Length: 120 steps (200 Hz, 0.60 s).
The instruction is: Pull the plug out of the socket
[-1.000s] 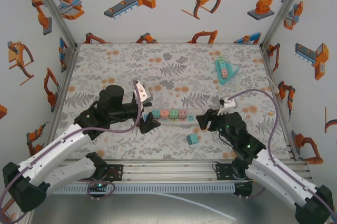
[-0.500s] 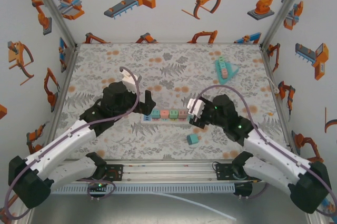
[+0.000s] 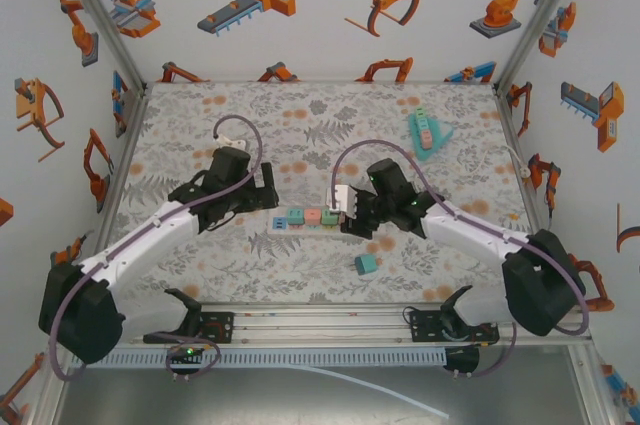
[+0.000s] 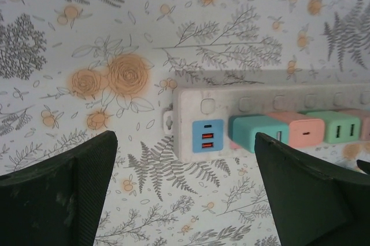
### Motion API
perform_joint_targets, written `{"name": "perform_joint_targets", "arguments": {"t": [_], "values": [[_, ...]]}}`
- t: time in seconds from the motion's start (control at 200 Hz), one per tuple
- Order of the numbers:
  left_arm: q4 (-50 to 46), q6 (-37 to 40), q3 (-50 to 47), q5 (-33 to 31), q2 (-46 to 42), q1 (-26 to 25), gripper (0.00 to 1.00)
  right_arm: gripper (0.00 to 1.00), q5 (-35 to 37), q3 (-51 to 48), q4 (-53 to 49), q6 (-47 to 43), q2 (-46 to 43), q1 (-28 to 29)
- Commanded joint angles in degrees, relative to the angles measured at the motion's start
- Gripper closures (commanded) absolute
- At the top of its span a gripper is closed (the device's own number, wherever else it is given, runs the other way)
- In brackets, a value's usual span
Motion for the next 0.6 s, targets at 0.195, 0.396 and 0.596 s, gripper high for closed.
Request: {"name": "perform_joint_targets", "arguments": {"t": [0.195,0.396,0.596], "values": [[-5.42,-4.48,5.4,3.65,10.26,1.08,0.26,0.52,-3.48,1.67,0.76,-0.21,3.01,-0.34],[-4.29,-5.69,7.2,8.93,16.71,1.08,0.35,0.57,-2.36,2.26,0.63,-1.47,4.96,-0.52],[-5.4,-5.61,6.92,8.71,19.29,1.08,0.44,0.63,-2.53,5.28,-0.99,-3.11,7.49,-0.65]]}}
